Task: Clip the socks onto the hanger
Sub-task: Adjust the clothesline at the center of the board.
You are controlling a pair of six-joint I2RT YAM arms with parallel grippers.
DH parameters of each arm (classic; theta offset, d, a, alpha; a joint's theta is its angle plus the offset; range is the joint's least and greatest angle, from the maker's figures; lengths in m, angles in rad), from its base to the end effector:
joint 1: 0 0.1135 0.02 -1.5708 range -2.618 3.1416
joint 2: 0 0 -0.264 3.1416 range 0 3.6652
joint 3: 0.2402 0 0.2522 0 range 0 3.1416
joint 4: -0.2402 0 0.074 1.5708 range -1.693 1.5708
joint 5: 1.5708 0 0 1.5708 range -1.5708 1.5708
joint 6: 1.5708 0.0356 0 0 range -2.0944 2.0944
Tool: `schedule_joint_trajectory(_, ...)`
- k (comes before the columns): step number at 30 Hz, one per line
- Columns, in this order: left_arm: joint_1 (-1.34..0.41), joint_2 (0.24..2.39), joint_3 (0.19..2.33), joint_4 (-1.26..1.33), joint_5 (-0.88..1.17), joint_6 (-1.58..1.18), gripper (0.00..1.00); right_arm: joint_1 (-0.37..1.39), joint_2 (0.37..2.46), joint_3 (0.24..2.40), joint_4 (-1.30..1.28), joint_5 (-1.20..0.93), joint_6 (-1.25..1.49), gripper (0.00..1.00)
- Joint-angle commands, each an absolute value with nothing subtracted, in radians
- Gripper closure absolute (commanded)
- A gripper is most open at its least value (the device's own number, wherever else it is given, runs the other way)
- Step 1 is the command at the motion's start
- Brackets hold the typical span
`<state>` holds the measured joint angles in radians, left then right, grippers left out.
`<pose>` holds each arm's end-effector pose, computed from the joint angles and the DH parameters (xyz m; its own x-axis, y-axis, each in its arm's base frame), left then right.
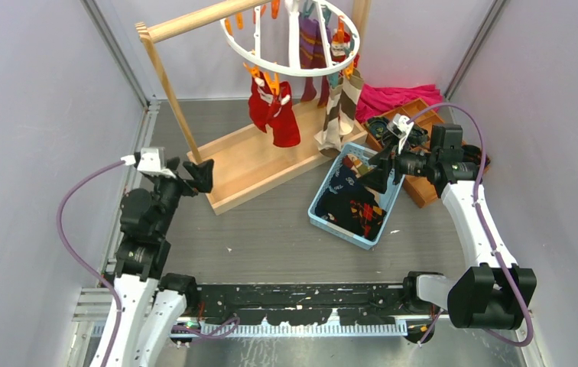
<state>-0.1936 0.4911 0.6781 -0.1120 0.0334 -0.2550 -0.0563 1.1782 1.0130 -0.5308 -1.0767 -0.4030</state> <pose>0.1234 -0.0254 0.3507 0.0144 -0.2597 -0.9656 0.2362 0.9392 -0.2491 0.2416 0.0178 0.3180 -0.3348 -0.1674 -0.9273 -0.8470 0.4847 0.2183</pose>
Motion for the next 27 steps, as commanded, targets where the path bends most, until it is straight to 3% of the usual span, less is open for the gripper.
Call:
schedule_joint_trajectory(1,-0.051,0.592,0.758,-0.087,0.171,-0.249,0.04,-0.055,1.152,1.027,-0.505,-1.115,-0.386,0.05)
schedule_joint_trajectory(8,0.266,0.834,0.780,0.239,0.566,-0.496,0.04,-0.048,1.143,1.028,-0.508,-1.124,-0.385,0.05)
schedule_joint_trajectory(17,0.280,1.014,0.754,0.582,0.732,-0.493,0.07,-0.043,1.142,1.028,-0.510,-1.126,-0.385,0.05)
schedule_joint_trajectory(27,0.279,1.149,0.779,0.784,0.837,-0.548,0.25,-0.041,1.121,1.025,-0.510,-1.134,-0.389,0.05)
